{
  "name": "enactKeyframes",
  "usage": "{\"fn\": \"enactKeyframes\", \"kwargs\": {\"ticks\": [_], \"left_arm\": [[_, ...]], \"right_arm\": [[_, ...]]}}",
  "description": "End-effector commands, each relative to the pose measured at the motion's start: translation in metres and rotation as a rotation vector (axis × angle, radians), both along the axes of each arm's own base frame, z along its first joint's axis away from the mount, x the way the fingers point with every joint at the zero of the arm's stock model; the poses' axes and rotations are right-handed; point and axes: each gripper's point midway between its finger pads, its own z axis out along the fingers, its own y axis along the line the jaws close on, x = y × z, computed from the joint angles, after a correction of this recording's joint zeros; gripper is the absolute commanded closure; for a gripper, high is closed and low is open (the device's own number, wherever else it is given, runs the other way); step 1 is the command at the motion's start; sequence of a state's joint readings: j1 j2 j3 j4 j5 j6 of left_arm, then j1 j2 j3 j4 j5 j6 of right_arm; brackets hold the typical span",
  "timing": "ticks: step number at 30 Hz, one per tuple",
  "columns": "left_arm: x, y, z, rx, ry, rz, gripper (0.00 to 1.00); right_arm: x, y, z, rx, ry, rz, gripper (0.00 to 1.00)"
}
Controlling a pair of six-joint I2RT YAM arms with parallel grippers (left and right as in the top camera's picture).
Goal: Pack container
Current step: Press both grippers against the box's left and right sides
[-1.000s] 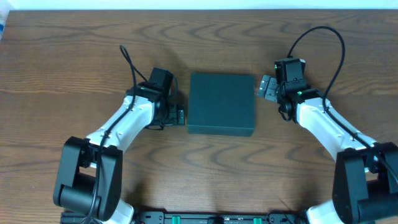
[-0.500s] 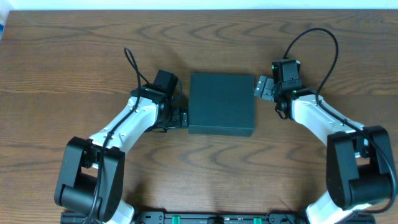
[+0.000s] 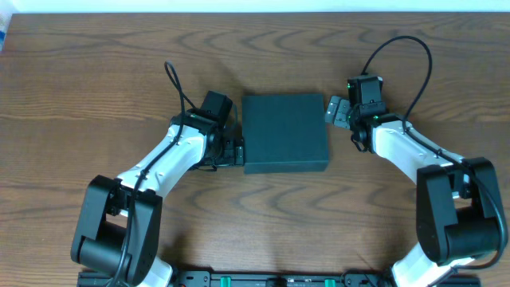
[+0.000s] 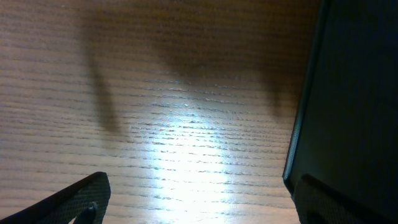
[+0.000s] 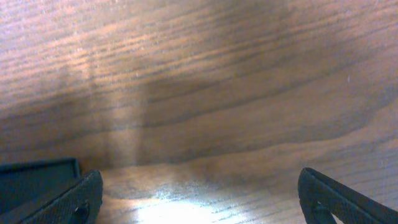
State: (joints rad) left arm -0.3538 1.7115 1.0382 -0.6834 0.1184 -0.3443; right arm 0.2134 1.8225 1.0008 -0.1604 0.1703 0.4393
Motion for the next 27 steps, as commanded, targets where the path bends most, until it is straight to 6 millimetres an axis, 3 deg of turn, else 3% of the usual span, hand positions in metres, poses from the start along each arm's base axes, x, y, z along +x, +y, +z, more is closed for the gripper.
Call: {"fn": "enactKeyframes", "kwargs": {"ticks": [1, 5, 10, 18, 27], "left_arm": [[0.001, 0.006, -0.003, 0.027, -0.001, 0.024, 0.05], [0.005, 0.012, -0.003, 0.03, -0.007, 0.046, 0.05], [0.017, 0.022, -0.002, 0.032, -0.045, 0.05, 0.04], [0.043, 0.034, 0.004, 0.014, -0.132, 0.069, 0.04], [0.069, 0.029, 0.013, -0.013, -0.235, 0.069, 0.05]], "right_arm": [[-0.002, 0.004, 0.005, 0.026, -0.001, 0.003, 0.01], [-0.001, 0.004, 0.026, 0.034, -0.042, 0.004, 0.01], [-0.015, 0.001, 0.043, 0.031, -0.027, 0.004, 0.01], [-0.052, -0.007, 0.033, 0.0, 0.123, -0.002, 0.01], [-0.078, -0.011, 0.025, -0.023, 0.231, 0.0, 0.01]]}}
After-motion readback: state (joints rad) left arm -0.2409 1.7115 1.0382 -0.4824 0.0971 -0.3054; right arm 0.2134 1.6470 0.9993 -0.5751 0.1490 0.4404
